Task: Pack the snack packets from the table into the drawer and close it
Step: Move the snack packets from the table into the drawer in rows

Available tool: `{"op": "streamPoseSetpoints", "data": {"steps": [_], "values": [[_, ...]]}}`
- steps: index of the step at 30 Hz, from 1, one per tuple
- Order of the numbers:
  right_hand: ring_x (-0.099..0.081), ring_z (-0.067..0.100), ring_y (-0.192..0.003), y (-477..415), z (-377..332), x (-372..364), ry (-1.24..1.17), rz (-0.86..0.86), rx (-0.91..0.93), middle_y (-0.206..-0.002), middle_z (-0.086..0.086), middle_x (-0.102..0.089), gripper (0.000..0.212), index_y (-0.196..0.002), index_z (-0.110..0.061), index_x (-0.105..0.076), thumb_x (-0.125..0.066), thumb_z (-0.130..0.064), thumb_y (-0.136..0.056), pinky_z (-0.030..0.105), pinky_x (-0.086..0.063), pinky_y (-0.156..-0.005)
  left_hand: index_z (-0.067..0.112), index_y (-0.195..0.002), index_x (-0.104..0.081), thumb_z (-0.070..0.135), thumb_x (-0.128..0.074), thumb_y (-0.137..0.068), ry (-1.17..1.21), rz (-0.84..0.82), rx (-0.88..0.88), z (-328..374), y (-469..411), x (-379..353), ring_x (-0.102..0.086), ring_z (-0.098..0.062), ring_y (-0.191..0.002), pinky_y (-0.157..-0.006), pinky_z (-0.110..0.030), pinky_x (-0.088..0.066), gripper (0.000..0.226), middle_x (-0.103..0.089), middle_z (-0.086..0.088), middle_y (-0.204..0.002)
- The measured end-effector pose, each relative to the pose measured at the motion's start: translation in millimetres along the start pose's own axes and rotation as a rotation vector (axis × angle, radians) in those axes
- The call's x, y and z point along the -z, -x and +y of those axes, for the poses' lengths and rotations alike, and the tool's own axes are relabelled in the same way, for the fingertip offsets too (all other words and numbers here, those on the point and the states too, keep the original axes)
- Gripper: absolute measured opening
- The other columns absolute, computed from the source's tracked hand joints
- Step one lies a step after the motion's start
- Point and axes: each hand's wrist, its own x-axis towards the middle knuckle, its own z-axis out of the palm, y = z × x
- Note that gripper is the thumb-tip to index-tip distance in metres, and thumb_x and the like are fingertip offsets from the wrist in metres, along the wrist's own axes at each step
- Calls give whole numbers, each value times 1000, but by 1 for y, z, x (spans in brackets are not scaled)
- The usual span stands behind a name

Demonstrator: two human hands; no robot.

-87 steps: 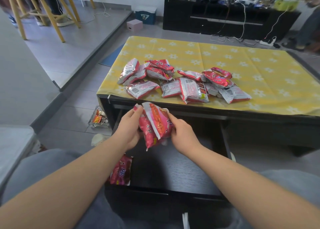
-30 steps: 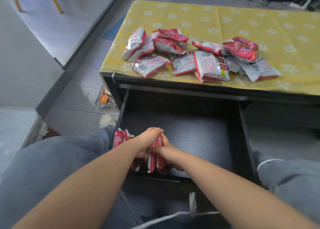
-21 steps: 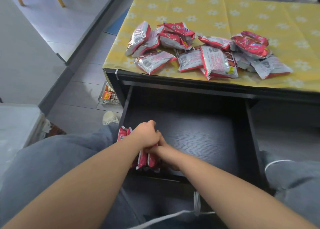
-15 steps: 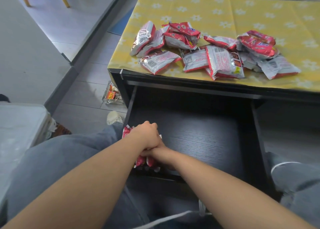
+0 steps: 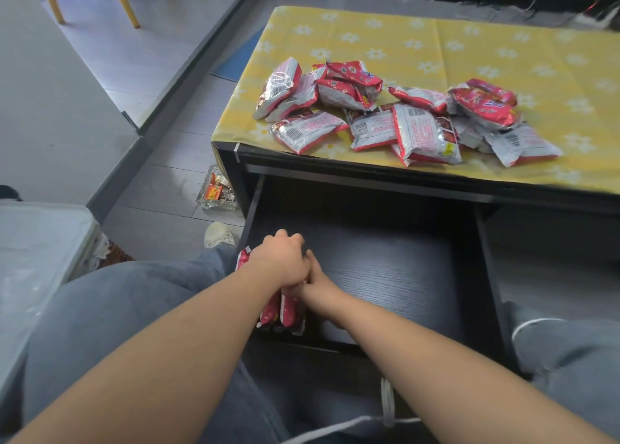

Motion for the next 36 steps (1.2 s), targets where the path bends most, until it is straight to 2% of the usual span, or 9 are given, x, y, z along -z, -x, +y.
{"op": "streamPoseSetpoints", "data": {"steps": [1, 3, 5, 10, 15, 20, 23, 29, 36], "values": [[-56, 14, -128, 3, -2, 6, 43, 11, -2, -146, -3, -54, 113, -167, -25, 5, -76, -25, -87, 28, -47, -99, 26, -152, -47, 43, -48, -100, 15, 16, -9, 1, 1, 2, -47, -34, -136, -104, -50, -48, 55, -46, -9, -150], [-35, 26, -152, 8, -4, 18, 190, 85, 7, -169, 7, -28, 111, -167, -28, 4, -75, -36, -89, 39, -39, -115, 28, -154, -45, 42, -50, -99, 56, 56, -32, 3, 3, 4, -47, -33, -137, -104, -49, -49, 57, -45, -8, -152], [-18, 31, -160, 15, -7, 33, 356, 160, 34, -175, 11, -10, 106, -167, -30, 1, -72, -42, -90, 44, -28, -124, 28, -155, -45, 40, -52, -98, 113, 96, -54, 7, 5, 5, -48, -32, -136, -104, -48, -51, 58, -45, -7, -154], [-4, 37, -161, 36, -26, 77, 739, 337, 194, -174, 14, -9, 88, -167, -27, -7, -60, -38, -97, 50, -18, -129, 28, -153, -47, 34, -56, -96, 217, 212, -161, 31, 5, 17, -50, -30, -136, -104, -44, -52, 58, -45, -5, -155], [-3, 35, -162, 55, -62, 116, 890, 493, 341, -174, 13, -6, 80, -165, -24, -16, -60, -29, -98, 49, -24, -125, 23, -152, -51, 29, -61, -96, 314, 341, -262, 58, 0, 45, -53, -30, -136, -106, -40, -48, 57, -49, -9, -153], [1, 37, -161, 57, -90, 168, 1045, 733, 443, -172, 20, -16, 75, -161, -14, -29, -59, -31, -95, 49, -15, -129, 23, -150, -53, 29, -60, -95, 291, 433, -283, 76, -10, 70, -47, -32, -138, -110, -50, -47, 56, -49, -7, -152], [-3, 42, -160, 47, -98, 203, 1105, 869, 405, -170, 24, -19, 74, -160, -13, -30, -56, -35, -94, 50, -9, -130, 23, -150, -51, 29, -58, -96, 202, 480, -265, 79, -21, 84, -43, -35, -140, -110, -52, -45, 55, -48, -8, -153], [-2, 42, -160, 19, -98, 244, 1041, 867, 240, -175, 16, -3, 79, -164, -24, -17, -55, -50, -99, 59, -25, -124, 21, -151, -49, 23, -58, -92, 140, 619, -149, 77, -55, 122, -36, -37, -146, -119, -55, -33, 60, -46, -12, -155], [-12, 41, -158, 1, -91, 258, 958, 828, 205, -175, 10, 3, 82, -165, -40, -5, -54, -53, -101, 62, -27, -122, 19, -157, -40, 30, -62, -95, -4, 557, -113, 69, -97, 147, -31, -40, -150, -120, -58, -32, 67, -41, -17, -159]]}}
